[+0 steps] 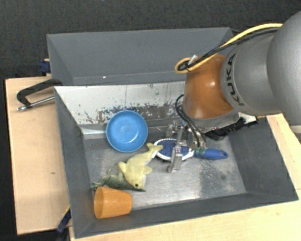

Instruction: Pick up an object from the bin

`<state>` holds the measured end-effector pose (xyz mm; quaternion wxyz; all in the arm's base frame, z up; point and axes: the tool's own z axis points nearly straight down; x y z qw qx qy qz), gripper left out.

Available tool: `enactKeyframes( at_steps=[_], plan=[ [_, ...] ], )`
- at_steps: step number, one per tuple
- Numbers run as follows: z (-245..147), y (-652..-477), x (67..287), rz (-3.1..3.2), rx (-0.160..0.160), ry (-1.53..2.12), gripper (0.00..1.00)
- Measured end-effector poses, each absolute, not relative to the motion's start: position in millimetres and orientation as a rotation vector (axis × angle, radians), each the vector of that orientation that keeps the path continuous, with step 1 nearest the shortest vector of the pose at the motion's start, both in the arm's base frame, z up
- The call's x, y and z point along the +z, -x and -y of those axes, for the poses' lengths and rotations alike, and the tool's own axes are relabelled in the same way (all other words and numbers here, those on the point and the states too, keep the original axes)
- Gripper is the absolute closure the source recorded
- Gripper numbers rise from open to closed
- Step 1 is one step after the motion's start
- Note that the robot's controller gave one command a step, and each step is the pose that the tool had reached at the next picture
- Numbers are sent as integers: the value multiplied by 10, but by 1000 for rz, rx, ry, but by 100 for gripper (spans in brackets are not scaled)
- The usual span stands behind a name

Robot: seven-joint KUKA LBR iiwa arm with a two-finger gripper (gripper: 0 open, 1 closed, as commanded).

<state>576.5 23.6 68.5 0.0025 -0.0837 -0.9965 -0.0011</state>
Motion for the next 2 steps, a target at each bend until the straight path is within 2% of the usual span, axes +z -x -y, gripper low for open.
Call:
enactKeyframes(
  at_steps=[2],
  plan=[
    [-254, -5782, 704, 3133, -3, 260, 0]
  ],
)
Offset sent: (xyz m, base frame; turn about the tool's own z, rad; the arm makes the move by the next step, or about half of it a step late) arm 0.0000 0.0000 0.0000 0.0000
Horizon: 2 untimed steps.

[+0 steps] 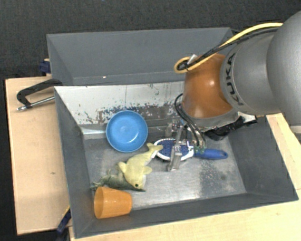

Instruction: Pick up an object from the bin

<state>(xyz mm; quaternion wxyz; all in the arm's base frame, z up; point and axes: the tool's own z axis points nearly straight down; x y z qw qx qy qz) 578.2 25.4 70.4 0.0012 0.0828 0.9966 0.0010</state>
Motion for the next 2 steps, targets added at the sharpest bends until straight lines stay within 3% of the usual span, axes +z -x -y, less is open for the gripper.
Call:
enactKeyframes(
  at_steps=[2],
  plan=[
    [-268, -5804, 723, -3126, 3, -258, 0]
  ],
)
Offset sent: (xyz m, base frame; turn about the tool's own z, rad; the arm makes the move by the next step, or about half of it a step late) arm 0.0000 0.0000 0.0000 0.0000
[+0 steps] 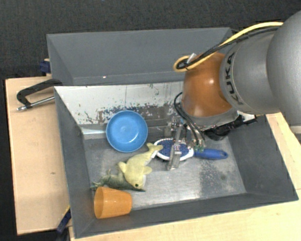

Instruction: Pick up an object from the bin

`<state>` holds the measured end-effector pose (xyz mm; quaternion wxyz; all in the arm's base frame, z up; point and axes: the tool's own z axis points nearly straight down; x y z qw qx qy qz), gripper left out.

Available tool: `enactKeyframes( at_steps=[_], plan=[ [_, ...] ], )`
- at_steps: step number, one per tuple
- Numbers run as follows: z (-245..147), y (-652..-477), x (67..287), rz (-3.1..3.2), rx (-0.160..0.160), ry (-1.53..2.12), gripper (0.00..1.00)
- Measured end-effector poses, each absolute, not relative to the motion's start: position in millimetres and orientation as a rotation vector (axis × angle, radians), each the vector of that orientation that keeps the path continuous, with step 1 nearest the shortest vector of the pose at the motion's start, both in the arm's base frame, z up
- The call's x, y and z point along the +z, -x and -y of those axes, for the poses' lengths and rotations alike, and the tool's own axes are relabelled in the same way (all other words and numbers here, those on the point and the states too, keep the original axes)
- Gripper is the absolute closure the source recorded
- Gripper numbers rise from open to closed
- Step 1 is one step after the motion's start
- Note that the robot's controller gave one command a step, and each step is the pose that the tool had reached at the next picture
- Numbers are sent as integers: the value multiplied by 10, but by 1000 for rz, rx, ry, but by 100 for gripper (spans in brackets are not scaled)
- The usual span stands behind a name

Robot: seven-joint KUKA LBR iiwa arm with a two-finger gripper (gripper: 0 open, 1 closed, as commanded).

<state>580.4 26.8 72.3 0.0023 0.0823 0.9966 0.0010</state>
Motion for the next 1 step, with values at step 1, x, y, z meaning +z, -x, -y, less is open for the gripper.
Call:
enactKeyframes(
  at_steps=[1],
  plan=[
    [-268, -5804, 722, -3127, 3, -258, 100]
  ],
)
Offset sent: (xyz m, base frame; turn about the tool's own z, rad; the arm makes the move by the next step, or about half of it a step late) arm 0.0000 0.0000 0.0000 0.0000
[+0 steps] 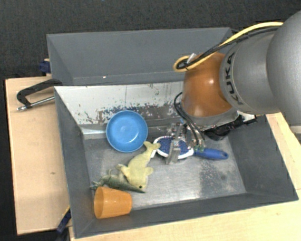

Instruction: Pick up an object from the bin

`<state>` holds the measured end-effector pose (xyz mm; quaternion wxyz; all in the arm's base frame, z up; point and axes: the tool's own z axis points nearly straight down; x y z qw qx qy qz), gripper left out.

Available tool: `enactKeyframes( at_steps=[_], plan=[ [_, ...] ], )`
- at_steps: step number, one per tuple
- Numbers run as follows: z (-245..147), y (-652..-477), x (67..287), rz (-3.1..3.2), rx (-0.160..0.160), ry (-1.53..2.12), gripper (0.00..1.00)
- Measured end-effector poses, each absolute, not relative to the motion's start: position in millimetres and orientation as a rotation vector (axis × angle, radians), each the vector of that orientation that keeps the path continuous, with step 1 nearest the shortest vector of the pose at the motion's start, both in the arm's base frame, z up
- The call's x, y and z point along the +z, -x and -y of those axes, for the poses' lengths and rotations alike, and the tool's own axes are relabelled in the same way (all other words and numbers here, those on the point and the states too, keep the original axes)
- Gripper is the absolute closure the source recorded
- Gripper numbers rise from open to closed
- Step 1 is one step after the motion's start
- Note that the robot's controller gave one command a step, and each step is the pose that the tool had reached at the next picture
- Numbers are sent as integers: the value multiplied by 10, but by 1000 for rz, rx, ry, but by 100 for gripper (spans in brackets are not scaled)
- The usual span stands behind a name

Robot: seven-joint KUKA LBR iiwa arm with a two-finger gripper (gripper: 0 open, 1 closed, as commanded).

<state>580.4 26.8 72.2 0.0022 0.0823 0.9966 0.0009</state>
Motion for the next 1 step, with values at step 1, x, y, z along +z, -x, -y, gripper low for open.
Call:
enactKeyframes(
  at_steps=[1],
  plan=[
    [-276, -5811, 789, -3126, 3, -258, 100]
  ],
)
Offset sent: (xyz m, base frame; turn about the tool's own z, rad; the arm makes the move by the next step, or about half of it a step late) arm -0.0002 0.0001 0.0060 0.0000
